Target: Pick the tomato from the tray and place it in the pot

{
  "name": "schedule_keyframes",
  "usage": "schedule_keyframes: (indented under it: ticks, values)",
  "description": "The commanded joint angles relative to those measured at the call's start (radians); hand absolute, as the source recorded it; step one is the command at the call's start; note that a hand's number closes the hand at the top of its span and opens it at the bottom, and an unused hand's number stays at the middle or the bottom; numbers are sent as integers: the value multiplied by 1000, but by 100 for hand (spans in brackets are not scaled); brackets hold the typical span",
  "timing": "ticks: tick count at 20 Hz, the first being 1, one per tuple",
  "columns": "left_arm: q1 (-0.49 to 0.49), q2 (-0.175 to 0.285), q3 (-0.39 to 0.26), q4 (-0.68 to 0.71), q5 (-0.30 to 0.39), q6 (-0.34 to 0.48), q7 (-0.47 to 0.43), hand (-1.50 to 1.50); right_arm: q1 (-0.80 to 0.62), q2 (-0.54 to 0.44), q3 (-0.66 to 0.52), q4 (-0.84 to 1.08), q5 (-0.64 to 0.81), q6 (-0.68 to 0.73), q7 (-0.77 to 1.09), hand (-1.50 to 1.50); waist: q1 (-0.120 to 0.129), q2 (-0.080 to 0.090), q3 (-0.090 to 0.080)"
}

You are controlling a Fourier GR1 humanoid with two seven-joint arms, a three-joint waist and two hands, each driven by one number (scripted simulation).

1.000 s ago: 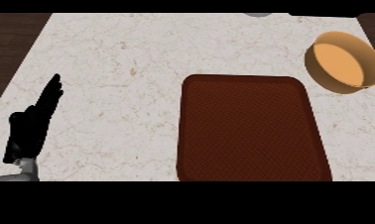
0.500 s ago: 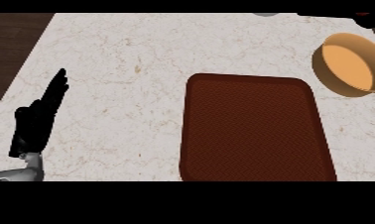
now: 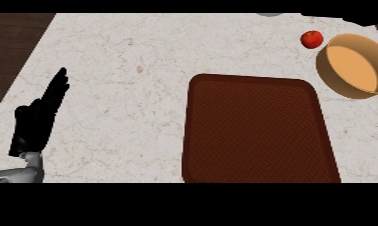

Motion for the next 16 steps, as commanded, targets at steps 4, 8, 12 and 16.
schedule_keyframes:
  ticks: [4, 8, 12, 16]
  values:
    - [-2, 10, 34, 56, 5, 3, -47, 0, -41, 28, -200, -65, -210, -69, -168, -150, -19, -5, -1]
    - [-7, -1, 13, -16, 3, 4, 31, 0, -16, -46, -257, -27, -273, 52, -215, -150, -29, -14, -1]
    - [49, 21, 44, 7, 14, -20, -24, 0, -18, -71, -270, -2, -306, 153, -192, -150, -38, -21, -3]
    - [-24, -2, 36, 47, -5, 6, 12, 0, 58, -77, -300, -8, -361, 237, -262, -150, -57, -22, -3]
